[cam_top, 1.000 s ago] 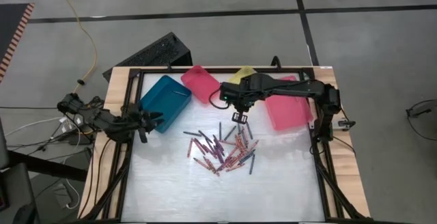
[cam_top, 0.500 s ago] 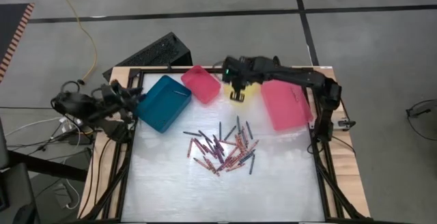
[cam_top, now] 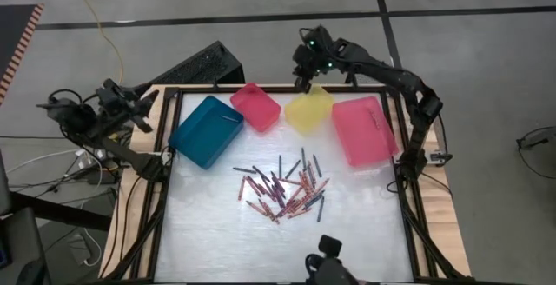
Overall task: Sort crayons
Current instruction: Put the red crayon into the yellow bin
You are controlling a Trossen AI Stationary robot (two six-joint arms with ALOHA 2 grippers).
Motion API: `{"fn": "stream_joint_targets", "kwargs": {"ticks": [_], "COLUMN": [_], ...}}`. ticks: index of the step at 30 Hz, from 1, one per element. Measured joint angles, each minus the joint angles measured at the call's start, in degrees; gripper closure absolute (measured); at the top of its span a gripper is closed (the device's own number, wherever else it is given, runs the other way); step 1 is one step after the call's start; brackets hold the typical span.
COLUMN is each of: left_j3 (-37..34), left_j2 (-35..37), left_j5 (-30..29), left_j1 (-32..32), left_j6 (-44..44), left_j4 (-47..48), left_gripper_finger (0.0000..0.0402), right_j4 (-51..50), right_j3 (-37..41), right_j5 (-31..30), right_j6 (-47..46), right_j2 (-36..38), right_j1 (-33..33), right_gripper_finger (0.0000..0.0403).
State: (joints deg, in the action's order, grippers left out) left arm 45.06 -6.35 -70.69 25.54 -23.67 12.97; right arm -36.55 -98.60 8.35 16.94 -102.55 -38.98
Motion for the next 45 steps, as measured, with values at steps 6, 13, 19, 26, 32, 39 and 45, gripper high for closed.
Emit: {"fn": "stream_joint_targets", "kwargs": {"ticks": [6, 13, 19, 26, 32, 39, 45], "left_j3": [-0.04, -0.04, -0.04, -0.04, 0.38, 3.48, 5.68], "left_j2": [0.0, 0.0, 0.0, 0.0, 0.67, 4.8, 6.08], "left_j5": [-0.34, -0.53, -4.55, -8.01, -10.97, -16.1, -17.62], "left_j1": [0.0, 0.0, 0.0, -0.02, -0.02, -0.03, -0.31], "left_j6": [-2.66, -2.64, -10.12, -23.56, -31.9, -28.36, -22.96], "left_j4": [-0.25, -0.68, -5.73, -8.0, -9.36, -10.68, -10.51], "left_gripper_finger": [0.0256, 0.0256, 0.0256, 0.0256, 0.0256, 0.0256, 0.0256], "right_j4": [3.84, 6.78, 11.51, 12.31, 9.3, 9.2, 8.07], "right_j3": [-0.02, 0.0, -0.02, -0.02, -0.02, -0.02, -0.02], "right_j5": [-3.45, -3.65, -3.7, -4.23, -3.93, -3.92, -3.68], "right_j6": [-3.47, 1.43, 8.07, 10.37, 10.57, 10.52, 10.28], "right_j2": [0.14, 0.1, 0.12, 0.12, 0.14, 0.14, 0.14], "right_j1": [0.19, -0.24, -3.76, -11.59, -17.76, -22.97, -24.67], "right_gripper_finger": [0.0331, 0.0331, 0.0331, 0.0331, 0.0331, 0.0331, 0.0331]}}
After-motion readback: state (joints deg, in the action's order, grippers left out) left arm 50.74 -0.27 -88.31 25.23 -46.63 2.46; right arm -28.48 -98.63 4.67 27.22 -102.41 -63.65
